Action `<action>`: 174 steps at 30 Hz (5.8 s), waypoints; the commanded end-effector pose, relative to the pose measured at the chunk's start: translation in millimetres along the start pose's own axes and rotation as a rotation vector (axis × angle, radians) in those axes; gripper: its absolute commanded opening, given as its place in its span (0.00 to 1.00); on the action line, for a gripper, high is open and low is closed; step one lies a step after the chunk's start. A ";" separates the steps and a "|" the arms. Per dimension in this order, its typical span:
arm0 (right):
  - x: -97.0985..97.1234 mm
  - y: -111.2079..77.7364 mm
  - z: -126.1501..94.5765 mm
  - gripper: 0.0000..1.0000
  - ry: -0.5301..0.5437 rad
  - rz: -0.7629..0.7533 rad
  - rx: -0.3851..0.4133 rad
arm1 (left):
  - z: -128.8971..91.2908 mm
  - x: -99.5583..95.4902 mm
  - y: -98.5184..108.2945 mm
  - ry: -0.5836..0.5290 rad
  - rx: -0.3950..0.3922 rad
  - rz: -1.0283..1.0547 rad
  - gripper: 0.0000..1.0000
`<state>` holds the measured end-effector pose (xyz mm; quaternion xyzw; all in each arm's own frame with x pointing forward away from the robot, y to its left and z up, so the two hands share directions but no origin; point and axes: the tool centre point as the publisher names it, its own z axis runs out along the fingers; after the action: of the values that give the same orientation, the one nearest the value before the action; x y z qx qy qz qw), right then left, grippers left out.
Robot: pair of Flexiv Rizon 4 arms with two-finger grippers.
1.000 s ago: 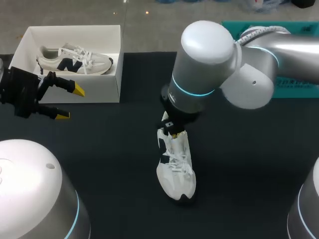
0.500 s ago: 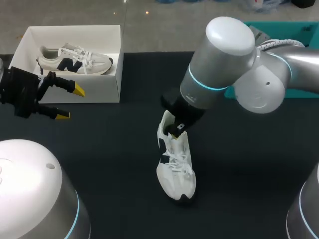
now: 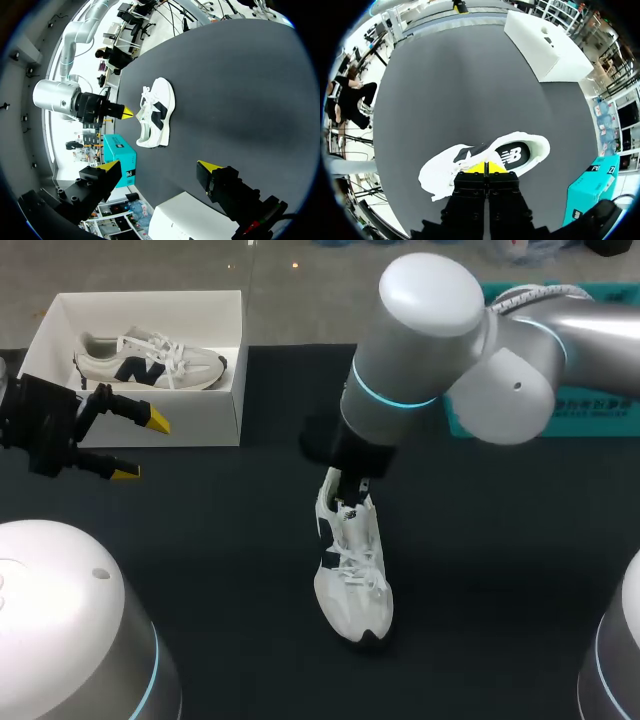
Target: Take the shoe out of the shoebox, open the shoe tongue, remove and reinsert the insole, then place the shoe into the shoebox
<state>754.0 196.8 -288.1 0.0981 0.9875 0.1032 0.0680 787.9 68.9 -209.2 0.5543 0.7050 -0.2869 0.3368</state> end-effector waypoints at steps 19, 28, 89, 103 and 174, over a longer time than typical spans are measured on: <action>-16.7 16.3 18.2 0.00 0.034 -0.229 0.085 | 0.1 -0.7 -0.3 0.005 -0.001 -0.001 1.00; -64.8 22.3 13.3 0.00 -0.025 -0.266 0.119 | 0.1 -0.7 -0.3 0.005 -0.001 -0.001 1.00; -102.9 -10.5 116.8 0.00 0.082 -0.113 0.233 | 0.1 -0.7 -0.3 0.005 -0.001 -0.001 1.00; -106.3 -12.5 27.6 0.00 0.030 -0.103 0.231 | 0.1 -0.7 -0.3 0.005 -0.001 -0.001 1.00; -296.6 -82.5 -122.1 0.00 -0.121 0.090 0.263 | 0.1 -0.7 -0.3 0.005 -0.001 -0.001 1.00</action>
<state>1001.8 50.4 -154.1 0.1606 0.9792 -0.0525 0.1124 787.9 68.9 -209.2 0.5544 0.7049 -0.2869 0.3368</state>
